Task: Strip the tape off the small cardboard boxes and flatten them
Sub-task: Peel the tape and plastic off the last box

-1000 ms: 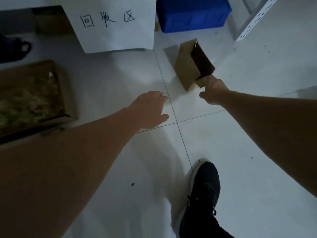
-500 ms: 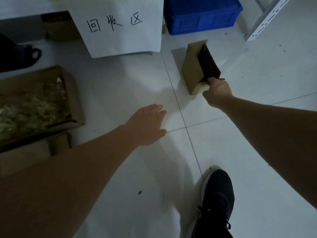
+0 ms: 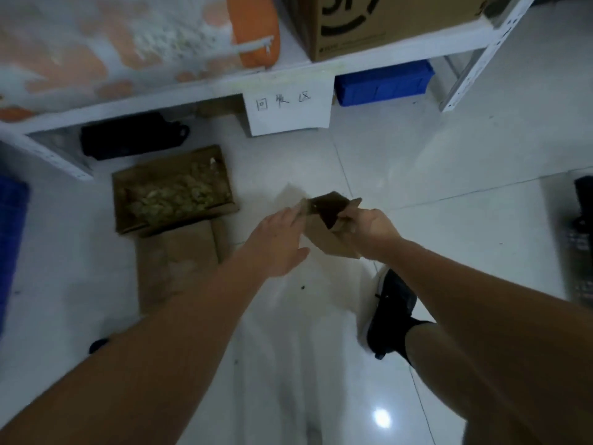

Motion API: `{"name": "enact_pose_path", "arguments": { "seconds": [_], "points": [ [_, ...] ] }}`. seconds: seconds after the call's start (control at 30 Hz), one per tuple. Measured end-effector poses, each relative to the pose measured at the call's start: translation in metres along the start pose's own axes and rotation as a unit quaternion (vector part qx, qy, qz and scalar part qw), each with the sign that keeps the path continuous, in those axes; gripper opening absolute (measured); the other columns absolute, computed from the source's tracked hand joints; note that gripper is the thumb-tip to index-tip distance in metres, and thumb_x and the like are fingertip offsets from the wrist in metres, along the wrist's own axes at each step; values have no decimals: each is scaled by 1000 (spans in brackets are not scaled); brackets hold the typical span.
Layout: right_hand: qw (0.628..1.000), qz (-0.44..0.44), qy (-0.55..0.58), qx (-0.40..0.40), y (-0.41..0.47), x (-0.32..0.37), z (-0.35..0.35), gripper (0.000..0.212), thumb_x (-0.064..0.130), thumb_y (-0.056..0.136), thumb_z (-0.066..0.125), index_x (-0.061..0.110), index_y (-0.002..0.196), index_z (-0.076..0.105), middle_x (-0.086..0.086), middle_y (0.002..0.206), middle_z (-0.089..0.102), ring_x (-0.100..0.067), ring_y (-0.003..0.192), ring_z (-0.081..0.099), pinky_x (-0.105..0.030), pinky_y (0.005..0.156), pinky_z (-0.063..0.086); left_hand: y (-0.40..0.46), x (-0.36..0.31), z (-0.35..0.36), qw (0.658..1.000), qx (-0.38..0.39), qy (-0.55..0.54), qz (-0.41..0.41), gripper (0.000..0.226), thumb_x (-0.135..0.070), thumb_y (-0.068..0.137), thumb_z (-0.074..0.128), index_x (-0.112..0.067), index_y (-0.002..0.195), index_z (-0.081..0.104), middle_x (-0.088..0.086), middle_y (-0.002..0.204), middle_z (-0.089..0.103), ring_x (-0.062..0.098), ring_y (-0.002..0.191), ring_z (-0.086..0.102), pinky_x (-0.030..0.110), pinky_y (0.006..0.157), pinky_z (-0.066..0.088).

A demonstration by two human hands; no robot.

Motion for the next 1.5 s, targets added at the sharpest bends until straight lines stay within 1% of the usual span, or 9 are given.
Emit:
{"name": "enact_pose_path", "arguments": {
  "seconds": [0.23, 0.37, 0.47, 0.8, 1.03, 1.17, 1.3, 1.4, 1.5],
  "points": [
    [990, -53, 123, -42, -160, 95, 16, 37, 15, 87, 68, 26, 122, 69, -1, 113, 73, -20, 100, 66, -24, 87, 48, -183, -3, -26, 985, -105, -80, -114, 76, -36, 104, 51, -18, 166, 10, 2, 172, 16, 21, 158, 13, 38, 127, 8],
    [976, -64, 197, -71, -234, 116, 37, 39, 14, 88, 70, 35, 122, 68, 8, 101, 74, -8, 86, 68, -30, 80, 59, -280, -5, -16, 959, -193, -141, -151, 53, -26, 105, 50, -24, 157, 39, -3, 153, 47, 19, 144, 37, 31, 119, 20],
    [969, -94, 212, -80, -276, 126, 47, 37, 10, 89, 72, 35, 117, 67, 17, 94, 69, 6, 83, 63, -8, 71, 52, -334, -13, -7, 943, -234, -180, -156, 40, -27, 103, 52, -27, 143, 55, -7, 138, 56, 15, 131, 45, 30, 112, 28],
    [946, -159, 283, -14, -326, 129, 80, 48, 17, 93, 73, 33, 136, 58, 21, 125, 65, 1, 122, 59, -22, 91, 57, -384, -12, -9, 916, -285, -242, -145, 15, -22, 104, 54, -22, 102, 69, -8, 99, 66, 11, 93, 54, 33, 81, 47],
    [935, -141, 325, 18, -319, 127, 94, 132, 40, 73, 90, 43, 159, -10, 27, 160, 25, -1, 147, 28, -33, 114, 32, -386, -14, -30, 909, -354, -199, -96, 8, -13, 99, 64, -20, 95, 67, -14, 92, 59, 10, 92, 54, 38, 93, 50],
    [916, -133, 370, 79, -310, 127, 109, 144, 39, 58, 101, 49, 158, -3, 4, 157, 38, -21, 139, 48, -49, 106, 50, -383, -24, -36, 907, -369, -189, -80, 8, -14, 100, 63, -20, 95, 67, -10, 94, 63, 9, 94, 58, 40, 110, 44],
    [912, -151, 380, 44, -307, 130, 105, 126, 27, 69, 95, 41, 159, 7, 11, 137, 57, -16, 122, 61, -44, 93, 59, -380, -29, -36, 896, -391, -198, -74, 17, -23, 99, 57, -20, 110, 71, -7, 113, 70, 10, 114, 60, 44, 117, 40],
    [897, -153, 413, 42, -305, 133, 96, 117, 16, 82, 85, 48, 158, 2, 20, 131, 60, -9, 120, 62, -37, 92, 58, -374, -28, -31, 911, -354, -183, -104, 54, -33, 104, 55, -29, 157, 42, -6, 168, 28, 11, 158, 13, 39, 130, 11],
    [869, -118, 478, 47, -302, 132, 90, 101, 15, 92, 74, 50, 157, 6, 10, 137, 58, -8, 117, 64, -32, 89, 58, -368, -22, -14, 934, -260, -174, -172, 80, -57, 105, 42, -39, 162, -9, -13, 166, -34, 8, 150, -35, 36, 125, -6]
  ]
}}
Point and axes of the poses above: each hand's wrist, its own y-axis towards the middle knuckle, its own z-axis out of the palm, x = y × z, the point moved 8 cm from there along y, towards the middle knuckle
